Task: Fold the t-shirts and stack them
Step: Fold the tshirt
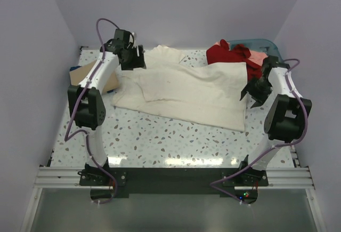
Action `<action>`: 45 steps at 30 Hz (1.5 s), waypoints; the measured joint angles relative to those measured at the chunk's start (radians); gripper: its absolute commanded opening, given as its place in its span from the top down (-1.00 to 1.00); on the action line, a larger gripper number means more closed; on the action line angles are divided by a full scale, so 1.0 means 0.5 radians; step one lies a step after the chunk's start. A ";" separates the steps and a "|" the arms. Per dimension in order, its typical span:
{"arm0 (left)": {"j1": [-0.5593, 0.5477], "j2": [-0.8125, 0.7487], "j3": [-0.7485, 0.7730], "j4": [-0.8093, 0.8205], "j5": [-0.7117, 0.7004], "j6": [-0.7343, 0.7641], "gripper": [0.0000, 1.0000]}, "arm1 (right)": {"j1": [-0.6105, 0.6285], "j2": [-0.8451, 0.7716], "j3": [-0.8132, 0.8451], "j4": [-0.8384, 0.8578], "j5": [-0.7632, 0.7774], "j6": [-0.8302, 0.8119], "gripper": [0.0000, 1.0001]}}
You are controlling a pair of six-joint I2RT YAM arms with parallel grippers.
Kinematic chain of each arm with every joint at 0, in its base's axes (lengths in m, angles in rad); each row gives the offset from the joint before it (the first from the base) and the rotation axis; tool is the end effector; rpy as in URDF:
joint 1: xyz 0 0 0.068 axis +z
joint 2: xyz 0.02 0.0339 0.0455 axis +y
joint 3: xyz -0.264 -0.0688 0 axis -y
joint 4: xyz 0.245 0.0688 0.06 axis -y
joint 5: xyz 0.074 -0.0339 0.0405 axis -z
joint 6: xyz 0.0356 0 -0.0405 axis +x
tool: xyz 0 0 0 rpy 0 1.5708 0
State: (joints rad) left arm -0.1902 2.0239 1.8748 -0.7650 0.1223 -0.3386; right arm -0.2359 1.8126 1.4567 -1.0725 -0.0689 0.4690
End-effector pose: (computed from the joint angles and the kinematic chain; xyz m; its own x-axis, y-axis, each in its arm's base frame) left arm 0.4445 -0.0900 0.2872 -0.8202 -0.1778 -0.5437 -0.0124 0.9557 -0.2939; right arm 0.3402 -0.0793 0.2323 -0.7574 0.6458 -0.0958 0.6345 0.7627 0.1249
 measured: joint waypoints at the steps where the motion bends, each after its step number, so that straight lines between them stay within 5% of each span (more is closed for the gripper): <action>1: 0.000 -0.001 -0.001 0.012 0.008 -0.002 -0.53 | 0.000 -0.004 0.018 0.003 0.000 -0.005 -0.30; 16: 0.017 -0.605 -1.231 0.401 0.006 -0.002 -0.75 | 0.399 -0.277 -0.539 0.280 -0.146 0.062 -0.36; 45: 0.210 -0.510 -1.615 0.831 -0.027 0.028 -0.76 | 0.394 0.082 -0.575 0.317 0.062 0.069 -0.38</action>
State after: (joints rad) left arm -0.0853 1.7691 1.0672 -0.3496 0.1089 -0.3244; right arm -0.0391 1.8534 1.1694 -0.9142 -0.0380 0.5037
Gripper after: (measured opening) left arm 0.878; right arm 0.685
